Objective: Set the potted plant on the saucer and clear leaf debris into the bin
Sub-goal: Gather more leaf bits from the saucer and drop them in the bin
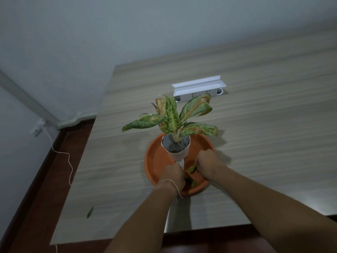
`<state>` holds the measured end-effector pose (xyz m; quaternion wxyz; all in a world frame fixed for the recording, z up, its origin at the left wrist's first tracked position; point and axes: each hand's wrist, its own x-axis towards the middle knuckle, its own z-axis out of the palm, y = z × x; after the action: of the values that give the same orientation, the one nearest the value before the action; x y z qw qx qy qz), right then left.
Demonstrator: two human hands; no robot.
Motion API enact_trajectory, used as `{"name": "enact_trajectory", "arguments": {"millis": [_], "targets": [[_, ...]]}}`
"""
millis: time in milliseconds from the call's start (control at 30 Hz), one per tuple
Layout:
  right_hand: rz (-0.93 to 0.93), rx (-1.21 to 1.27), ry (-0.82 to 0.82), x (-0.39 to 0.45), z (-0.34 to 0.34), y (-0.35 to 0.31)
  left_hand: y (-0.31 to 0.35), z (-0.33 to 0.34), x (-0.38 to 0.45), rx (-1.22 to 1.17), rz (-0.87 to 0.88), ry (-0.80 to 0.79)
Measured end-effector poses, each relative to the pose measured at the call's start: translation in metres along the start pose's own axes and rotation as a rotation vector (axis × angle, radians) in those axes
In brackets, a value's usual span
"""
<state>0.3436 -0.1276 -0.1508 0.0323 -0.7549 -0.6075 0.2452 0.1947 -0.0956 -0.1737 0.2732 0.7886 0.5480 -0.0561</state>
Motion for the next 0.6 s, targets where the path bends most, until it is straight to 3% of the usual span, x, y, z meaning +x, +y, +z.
{"name": "enact_trajectory", "arguments": {"millis": [200,433,600], "targets": [[0.096,0.217,0.106,-0.001,-0.010,0.007,-0.006,-0.018,-0.003,-0.111,-0.014,0.115],[0.121,0.301,0.182,-0.004,-0.016,-0.001,-0.019,-0.050,-0.010,-0.120,0.028,0.227],[0.153,0.361,0.194,-0.007,-0.009,-0.013,-0.044,-0.067,-0.018,-0.234,-0.084,0.264]]}}
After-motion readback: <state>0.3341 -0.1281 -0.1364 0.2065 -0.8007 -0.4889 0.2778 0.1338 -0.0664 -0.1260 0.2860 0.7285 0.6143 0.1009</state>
